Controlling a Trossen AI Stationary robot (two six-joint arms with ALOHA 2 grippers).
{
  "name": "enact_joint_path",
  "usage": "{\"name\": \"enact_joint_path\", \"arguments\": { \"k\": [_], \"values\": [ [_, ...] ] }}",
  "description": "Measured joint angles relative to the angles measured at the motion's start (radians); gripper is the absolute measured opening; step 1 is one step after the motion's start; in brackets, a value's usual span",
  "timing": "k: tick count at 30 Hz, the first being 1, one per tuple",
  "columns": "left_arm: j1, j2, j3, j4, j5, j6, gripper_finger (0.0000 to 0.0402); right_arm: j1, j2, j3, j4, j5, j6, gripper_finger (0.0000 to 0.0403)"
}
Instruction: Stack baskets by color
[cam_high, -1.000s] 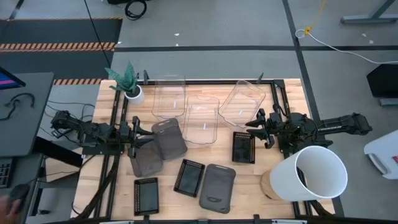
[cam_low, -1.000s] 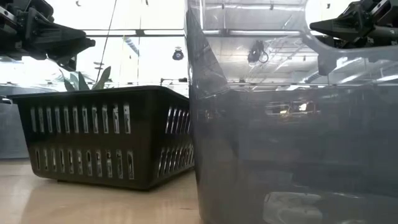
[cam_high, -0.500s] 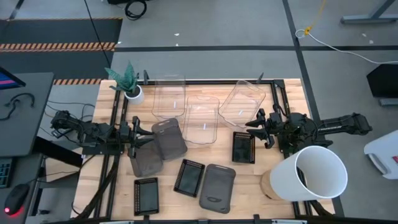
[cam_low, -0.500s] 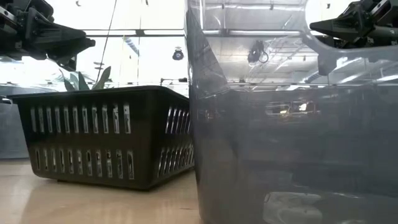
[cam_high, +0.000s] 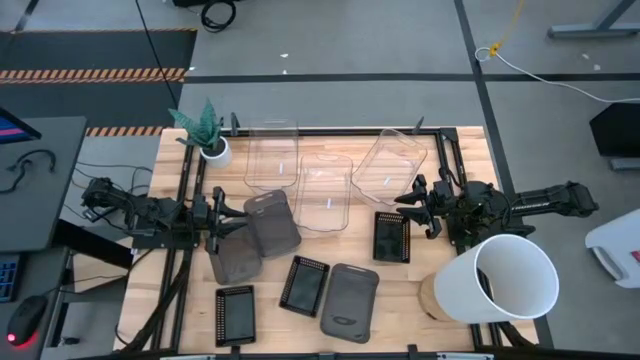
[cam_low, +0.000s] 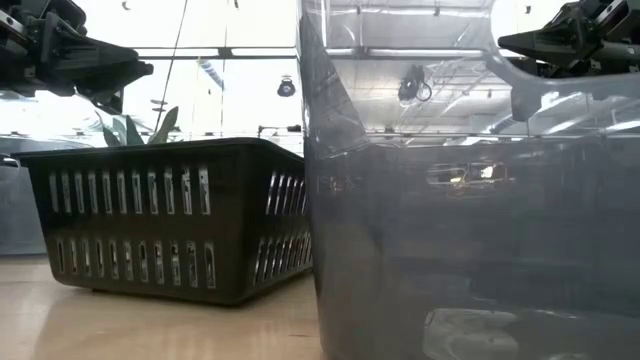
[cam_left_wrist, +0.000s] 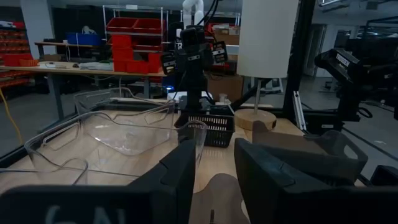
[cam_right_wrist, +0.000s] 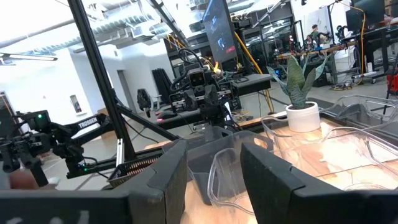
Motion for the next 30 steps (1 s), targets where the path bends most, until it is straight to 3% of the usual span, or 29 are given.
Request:
{"name": "enact_joint_path", "arguments": {
  "k": [24, 30],
  "values": [
    [0.000, 0.000, 0.000, 0.000, 0.000, 0.000, 0.0119, 0.000, 0.000, 0.000, 0.065, 0.001, 0.000, 0.0154],
    [0.000, 0.000, 0.000, 0.000, 0.000, 0.000, 0.0119, -0.005, 0.000, 0.000, 0.183, 0.100, -0.071, 0.0154]
  ]
}}
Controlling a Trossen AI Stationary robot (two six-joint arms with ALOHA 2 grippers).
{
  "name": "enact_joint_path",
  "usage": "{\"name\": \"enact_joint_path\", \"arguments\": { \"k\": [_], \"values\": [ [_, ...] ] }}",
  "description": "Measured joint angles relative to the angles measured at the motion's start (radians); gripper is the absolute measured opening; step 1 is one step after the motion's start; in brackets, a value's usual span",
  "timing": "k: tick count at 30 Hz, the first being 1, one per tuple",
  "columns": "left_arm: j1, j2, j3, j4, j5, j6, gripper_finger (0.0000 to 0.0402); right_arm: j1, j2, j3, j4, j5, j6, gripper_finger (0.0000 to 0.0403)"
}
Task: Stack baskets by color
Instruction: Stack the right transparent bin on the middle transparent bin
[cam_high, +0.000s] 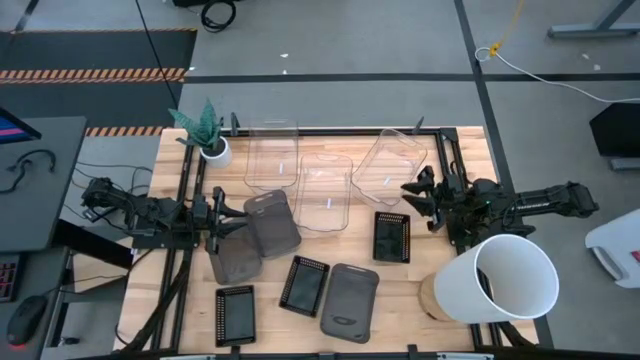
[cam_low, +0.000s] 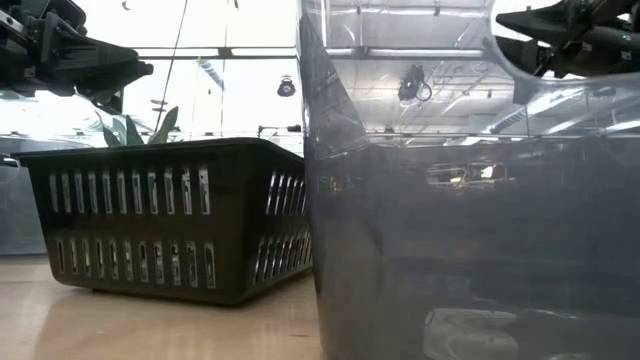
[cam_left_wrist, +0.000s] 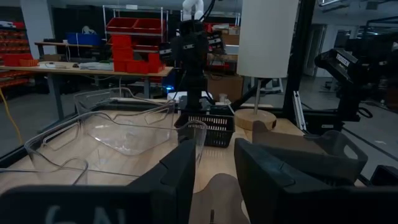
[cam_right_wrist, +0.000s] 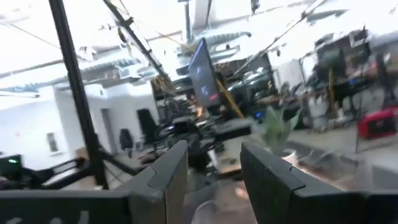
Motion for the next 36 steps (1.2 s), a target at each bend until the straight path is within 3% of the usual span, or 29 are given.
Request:
{"name": "enact_joint_path", "arguments": {
  "k": [4, 8, 12, 15, 24, 30, 36],
  "values": [
    [0.000, 0.000, 0.000, 0.000, 0.000, 0.000, 0.0119, 0.000, 0.000, 0.000, -0.024, -0.010, -0.058, 0.0154],
    [0.000, 0.000, 0.000, 0.000, 0.000, 0.000, 0.0119, -0.004, 0.000, 0.000, -0.172, 0.010, -0.091, 0.0154],
    [0.000, 0.000, 0.000, 0.000, 0.000, 0.000, 0.0119, -0.024, 0.020, 0.000, -0.253, 0.109, -0.010, 0.0154],
    [0.000, 0.000, 0.000, 0.000, 0.000, 0.000, 0.0119, -0.044, 0.054, 0.001, -0.252, 0.120, 0.003, 0.0154],
    [0.000, 0.000, 0.000, 0.000, 0.000, 0.000, 0.0119, -0.064, 0.298, 0.150, -0.420, 0.129, 0.088, 0.0154],
    [0.000, 0.000, 0.000, 0.000, 0.000, 0.000, 0.0119, -0.064, 0.469, 0.315, -0.618, 0.207, 0.191, 0.0154],
    [0.000, 0.000, 0.000, 0.000, 0.000, 0.000, 0.0119, -0.087, 0.593, 0.458, -0.750, 0.222, 0.177, 0.0154]
  ]
}}
